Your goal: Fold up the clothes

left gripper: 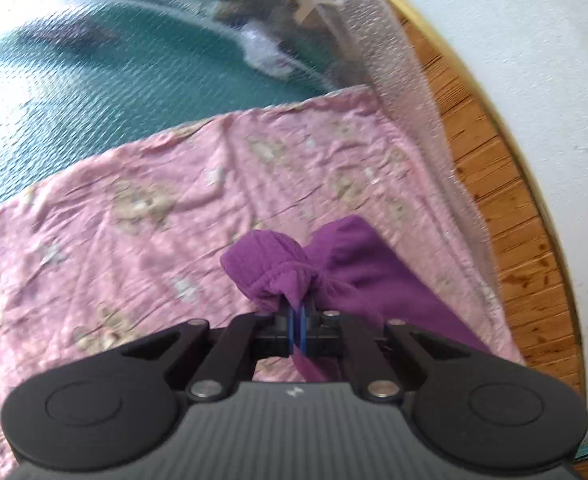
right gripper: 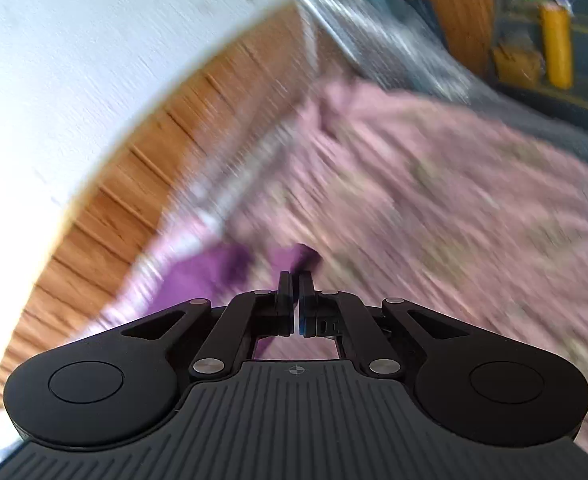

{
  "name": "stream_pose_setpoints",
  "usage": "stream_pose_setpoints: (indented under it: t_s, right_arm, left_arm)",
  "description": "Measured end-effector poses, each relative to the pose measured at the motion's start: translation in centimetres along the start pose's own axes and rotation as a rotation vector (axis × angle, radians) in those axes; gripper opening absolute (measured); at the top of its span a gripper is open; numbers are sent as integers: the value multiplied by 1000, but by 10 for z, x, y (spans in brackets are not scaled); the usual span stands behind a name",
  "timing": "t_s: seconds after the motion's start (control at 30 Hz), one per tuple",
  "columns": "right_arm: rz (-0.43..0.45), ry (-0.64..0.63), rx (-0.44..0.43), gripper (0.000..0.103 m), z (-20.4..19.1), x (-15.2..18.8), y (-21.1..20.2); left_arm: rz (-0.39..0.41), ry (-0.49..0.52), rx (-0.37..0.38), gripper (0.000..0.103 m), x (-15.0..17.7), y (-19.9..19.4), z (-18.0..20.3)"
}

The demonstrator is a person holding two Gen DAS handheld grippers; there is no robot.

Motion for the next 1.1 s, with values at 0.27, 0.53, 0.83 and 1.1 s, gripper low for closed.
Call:
stream_pose_setpoints:
  t_s: [0.27,0.53,0.83,1.1]
  right_arm:
    - [-167,-15,150,0,60,56,32]
    - [-150,-95,238,0,71,48,27]
    - [-37,-124,448,42,64,37,9]
    - [-27,-283,426,58,-31,81,1]
  left_arm:
    - [-99,-4,-149,3,47,47,-66]
    - [-115,110,-223,46,47,36,-60]
    - [14,201,-137,58,-3,-10,-27]
    - [-69,364,52,63,-73,149,74]
Point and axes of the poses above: each gripper's, at about its wrist camera, not at the fingertips, and y roughly the way its jaws point, z to its right, x to its underside, the point moved 2 cm from there along y, roughly the way its jaws point, and after that the axes turned 1 degree about -z, right-handed, at the moved point
